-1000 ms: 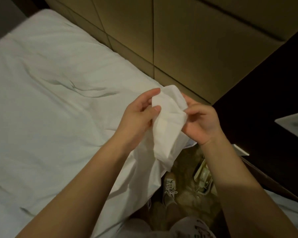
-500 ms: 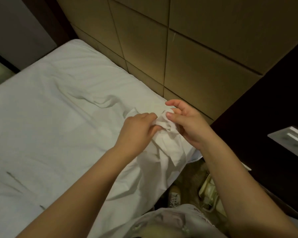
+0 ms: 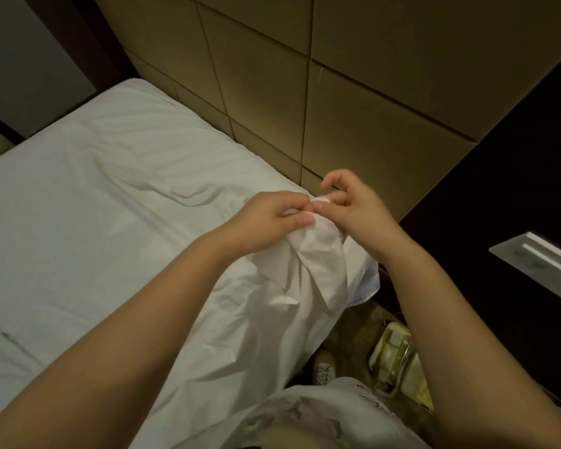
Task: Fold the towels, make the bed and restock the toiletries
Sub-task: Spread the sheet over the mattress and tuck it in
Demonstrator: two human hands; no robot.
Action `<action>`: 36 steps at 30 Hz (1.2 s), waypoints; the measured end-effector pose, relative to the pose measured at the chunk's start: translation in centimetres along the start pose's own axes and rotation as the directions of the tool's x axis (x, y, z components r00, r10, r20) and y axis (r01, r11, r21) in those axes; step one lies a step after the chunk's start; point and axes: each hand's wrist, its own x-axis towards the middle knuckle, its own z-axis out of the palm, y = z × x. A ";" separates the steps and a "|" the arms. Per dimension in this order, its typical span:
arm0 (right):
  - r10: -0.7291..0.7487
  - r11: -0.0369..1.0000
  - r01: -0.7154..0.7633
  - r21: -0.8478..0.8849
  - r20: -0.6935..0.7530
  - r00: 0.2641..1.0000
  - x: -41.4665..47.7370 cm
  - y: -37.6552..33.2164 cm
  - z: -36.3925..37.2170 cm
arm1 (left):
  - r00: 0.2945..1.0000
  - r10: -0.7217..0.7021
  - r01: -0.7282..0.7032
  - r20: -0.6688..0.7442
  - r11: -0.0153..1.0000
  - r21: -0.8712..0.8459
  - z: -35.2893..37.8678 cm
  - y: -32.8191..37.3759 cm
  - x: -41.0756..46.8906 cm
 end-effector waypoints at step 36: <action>0.453 0.877 -0.468 0.105 -0.501 0.737 -4.4 22.5 -15.7 | 0.860 0.087 0.027 0.503 0.976 -0.214 19.6 3.0 15.7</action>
